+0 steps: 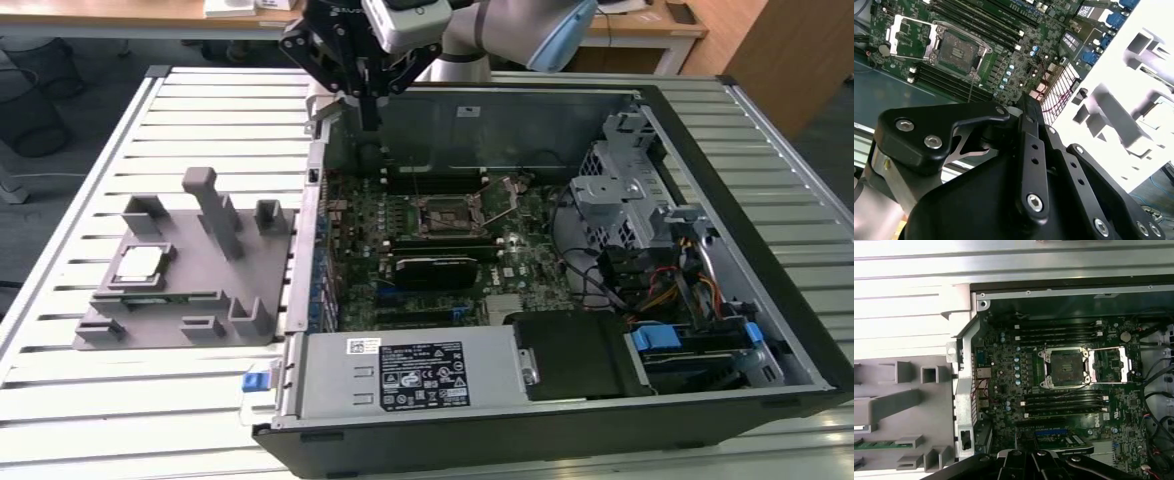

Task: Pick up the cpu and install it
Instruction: 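Reach for the cpu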

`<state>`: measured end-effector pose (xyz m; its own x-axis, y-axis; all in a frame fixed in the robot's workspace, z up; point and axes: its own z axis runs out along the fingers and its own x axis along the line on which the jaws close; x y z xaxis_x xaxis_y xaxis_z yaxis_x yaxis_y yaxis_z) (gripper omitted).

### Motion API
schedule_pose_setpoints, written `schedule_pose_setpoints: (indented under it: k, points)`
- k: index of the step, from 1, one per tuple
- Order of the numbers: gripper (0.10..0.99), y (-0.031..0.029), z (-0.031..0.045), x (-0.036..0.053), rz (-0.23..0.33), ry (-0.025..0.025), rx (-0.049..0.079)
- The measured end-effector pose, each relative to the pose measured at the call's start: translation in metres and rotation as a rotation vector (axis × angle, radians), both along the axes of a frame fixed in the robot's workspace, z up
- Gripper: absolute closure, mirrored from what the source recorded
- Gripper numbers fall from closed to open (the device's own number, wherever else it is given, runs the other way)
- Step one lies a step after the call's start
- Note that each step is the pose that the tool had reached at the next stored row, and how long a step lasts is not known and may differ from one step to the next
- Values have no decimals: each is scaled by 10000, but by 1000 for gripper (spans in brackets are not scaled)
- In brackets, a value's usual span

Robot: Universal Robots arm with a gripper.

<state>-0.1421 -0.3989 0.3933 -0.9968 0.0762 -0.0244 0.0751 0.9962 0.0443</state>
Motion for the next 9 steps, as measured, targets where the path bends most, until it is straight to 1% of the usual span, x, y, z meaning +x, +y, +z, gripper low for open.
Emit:
schedule_pose_setpoints:
  k: [9]
  points:
    - [980, 0, -1, -41, 0, 0, 0]
